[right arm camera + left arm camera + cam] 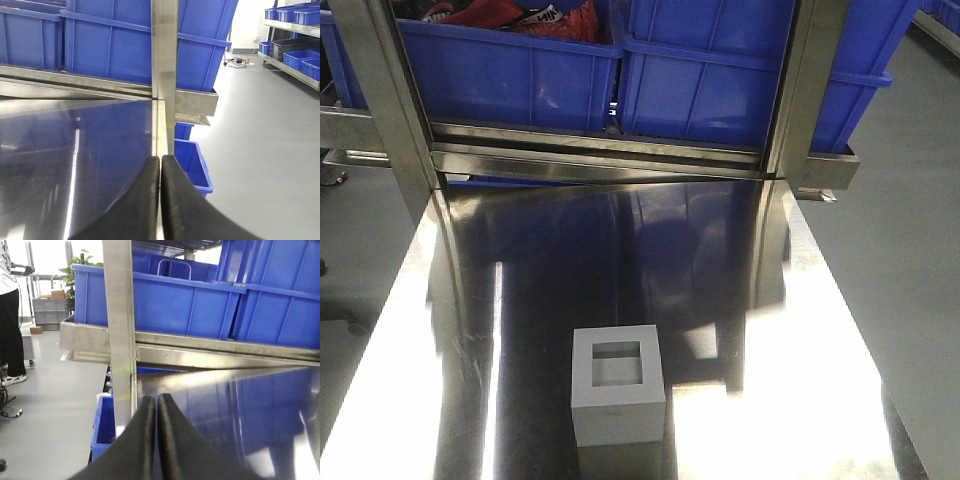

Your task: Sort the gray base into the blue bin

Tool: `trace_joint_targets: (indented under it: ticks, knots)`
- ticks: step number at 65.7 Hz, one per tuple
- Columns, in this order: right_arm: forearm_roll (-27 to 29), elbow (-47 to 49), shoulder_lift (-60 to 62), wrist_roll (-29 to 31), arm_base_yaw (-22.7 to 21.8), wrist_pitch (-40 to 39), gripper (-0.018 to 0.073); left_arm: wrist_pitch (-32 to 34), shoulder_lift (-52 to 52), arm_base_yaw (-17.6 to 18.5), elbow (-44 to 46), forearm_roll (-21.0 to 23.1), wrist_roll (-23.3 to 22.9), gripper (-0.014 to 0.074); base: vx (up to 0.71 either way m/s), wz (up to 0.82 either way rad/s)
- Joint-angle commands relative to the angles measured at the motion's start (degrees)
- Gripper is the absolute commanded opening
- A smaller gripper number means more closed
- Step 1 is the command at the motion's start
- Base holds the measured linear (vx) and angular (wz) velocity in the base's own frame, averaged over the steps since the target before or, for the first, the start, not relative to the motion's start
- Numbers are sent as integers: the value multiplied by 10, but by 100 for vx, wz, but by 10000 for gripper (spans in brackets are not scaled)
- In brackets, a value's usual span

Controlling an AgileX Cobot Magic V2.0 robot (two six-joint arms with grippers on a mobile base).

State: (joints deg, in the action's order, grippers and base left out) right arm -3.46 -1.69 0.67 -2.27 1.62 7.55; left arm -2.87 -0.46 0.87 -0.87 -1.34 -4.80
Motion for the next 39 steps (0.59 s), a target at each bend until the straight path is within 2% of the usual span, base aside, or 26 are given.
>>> trace_joint_targets:
  ticks: [1, 13, 26, 33, 39]
  knots:
    - [-4, -9, 7, 4, -2, -43, -9, 46, 26, 4, 44, 5, -1, -6, 0, 0]
    - [-4, -9, 7, 4, -2, -43, -9, 10, 109, 4, 127, 5, -1, -6, 0, 0]
    - [-4, -9, 7, 4, -2, -43, -9, -87, 219, 4, 215, 6, -3, -6, 0, 0]
    - [-4, -9, 7, 4, -2, -43, -9, -135, 259, 4, 235, 6, -3, -6, 0, 0]
    - [-4, -9, 7, 4, -2, -43, -9, -137, 277, 4, 233, 6, -3, -6, 0, 0]
